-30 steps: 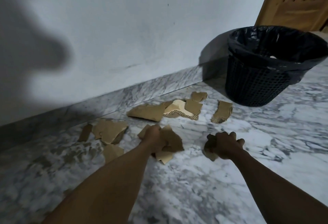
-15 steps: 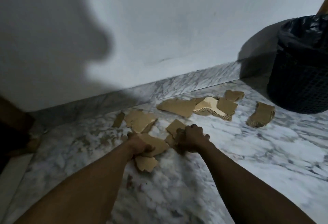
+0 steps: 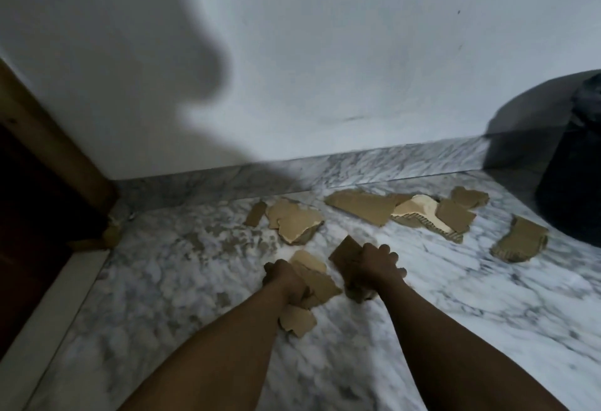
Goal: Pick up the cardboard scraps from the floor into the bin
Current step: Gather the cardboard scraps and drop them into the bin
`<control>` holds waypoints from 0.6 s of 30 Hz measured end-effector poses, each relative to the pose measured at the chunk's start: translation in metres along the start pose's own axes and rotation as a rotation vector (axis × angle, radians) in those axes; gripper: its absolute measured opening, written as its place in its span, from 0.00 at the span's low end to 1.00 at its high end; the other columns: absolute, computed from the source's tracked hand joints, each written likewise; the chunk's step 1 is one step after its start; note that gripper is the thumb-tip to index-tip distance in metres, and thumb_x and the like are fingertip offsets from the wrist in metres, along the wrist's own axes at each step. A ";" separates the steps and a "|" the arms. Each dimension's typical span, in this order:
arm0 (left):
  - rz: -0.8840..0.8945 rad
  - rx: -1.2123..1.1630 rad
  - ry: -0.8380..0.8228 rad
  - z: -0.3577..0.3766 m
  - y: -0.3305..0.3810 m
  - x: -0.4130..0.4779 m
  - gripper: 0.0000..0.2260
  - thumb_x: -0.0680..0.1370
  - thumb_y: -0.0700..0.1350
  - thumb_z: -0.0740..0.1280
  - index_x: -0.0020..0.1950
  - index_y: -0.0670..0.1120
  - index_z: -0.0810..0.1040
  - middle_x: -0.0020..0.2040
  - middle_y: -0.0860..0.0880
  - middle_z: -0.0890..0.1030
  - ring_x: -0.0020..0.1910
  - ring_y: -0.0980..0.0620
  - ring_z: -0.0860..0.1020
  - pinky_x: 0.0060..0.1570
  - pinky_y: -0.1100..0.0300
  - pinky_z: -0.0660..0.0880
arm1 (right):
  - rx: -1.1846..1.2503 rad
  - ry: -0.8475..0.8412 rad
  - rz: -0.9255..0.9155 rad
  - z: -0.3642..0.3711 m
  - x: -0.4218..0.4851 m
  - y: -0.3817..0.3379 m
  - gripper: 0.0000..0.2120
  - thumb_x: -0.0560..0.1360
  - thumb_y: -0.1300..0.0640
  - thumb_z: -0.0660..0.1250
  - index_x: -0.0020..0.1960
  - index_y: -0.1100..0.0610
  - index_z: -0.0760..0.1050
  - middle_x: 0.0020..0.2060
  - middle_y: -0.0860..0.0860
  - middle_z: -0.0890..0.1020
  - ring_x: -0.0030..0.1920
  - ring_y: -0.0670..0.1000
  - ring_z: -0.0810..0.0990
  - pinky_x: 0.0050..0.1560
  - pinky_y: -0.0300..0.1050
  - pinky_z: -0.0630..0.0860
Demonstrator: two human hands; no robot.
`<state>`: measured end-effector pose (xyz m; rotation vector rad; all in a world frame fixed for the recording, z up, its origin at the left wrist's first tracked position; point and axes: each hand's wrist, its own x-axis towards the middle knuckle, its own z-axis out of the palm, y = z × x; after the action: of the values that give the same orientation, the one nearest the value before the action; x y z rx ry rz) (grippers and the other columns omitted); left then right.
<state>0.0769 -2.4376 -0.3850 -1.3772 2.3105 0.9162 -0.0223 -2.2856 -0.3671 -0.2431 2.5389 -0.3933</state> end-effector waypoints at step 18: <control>0.110 -0.360 -0.093 -0.059 0.043 0.069 0.33 0.80 0.67 0.50 0.74 0.44 0.68 0.50 0.38 0.79 0.48 0.42 0.79 0.41 0.58 0.72 | 0.175 0.022 -0.083 0.025 -0.008 0.013 0.15 0.72 0.51 0.73 0.51 0.57 0.72 0.49 0.54 0.79 0.48 0.52 0.76 0.48 0.46 0.71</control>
<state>0.0090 -2.5083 -0.3623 -1.3103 2.2458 1.4555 -0.0031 -2.2775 -0.3873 -0.2797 2.5032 -0.6497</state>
